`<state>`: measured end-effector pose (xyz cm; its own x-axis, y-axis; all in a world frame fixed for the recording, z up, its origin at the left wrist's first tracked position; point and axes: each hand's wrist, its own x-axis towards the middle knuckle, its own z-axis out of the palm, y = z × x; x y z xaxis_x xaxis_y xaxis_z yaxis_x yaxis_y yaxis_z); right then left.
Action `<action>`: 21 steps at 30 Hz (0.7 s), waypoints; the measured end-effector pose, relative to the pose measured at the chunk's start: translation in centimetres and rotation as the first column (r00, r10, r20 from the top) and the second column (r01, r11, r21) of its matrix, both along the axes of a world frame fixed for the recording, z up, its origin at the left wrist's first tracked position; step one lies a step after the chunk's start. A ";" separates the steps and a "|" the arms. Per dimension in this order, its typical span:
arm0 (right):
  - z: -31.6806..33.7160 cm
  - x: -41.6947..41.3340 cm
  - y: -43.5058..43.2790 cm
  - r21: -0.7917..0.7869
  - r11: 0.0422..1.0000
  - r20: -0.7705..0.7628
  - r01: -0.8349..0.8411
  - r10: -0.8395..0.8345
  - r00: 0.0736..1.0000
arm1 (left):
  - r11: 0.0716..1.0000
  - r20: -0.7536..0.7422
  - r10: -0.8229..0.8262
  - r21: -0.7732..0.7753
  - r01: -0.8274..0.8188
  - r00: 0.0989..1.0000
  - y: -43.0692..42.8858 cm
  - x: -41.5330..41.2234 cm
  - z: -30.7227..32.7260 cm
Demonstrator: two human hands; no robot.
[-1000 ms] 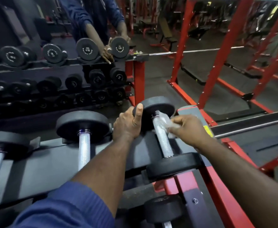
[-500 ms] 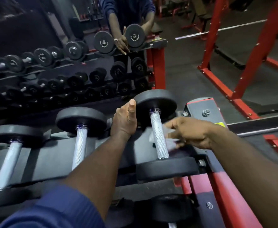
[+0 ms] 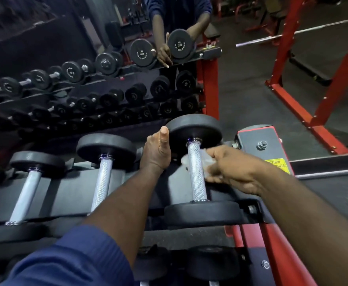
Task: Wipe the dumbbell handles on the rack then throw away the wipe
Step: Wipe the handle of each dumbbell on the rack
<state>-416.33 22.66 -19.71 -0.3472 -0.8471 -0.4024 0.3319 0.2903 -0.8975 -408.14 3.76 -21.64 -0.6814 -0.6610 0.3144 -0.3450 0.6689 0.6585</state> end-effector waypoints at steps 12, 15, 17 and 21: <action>2.9 1.8 -0.2 0.164 0.979 -0.916 0.124 0.105 0.386 | 1.000 -0.006 -0.003 0.004 0.003 1.000 -0.7 -0.3 -0.4; 5.1 2.7 0.5 0.376 0.927 -0.886 0.004 0.358 0.294 | 1.000 0.001 -0.001 -0.004 0.001 1.000 -0.8 0.0 -0.5; 6.3 3.5 0.1 0.410 0.912 -0.890 0.032 0.392 0.234 | 1.000 -0.008 -0.017 0.000 0.017 1.000 -0.6 0.0 -0.3; 6.2 4.5 -2.4 0.239 0.951 -0.970 0.197 0.225 0.091 | 1.000 0.015 -0.022 0.016 0.022 1.000 -0.7 0.2 0.1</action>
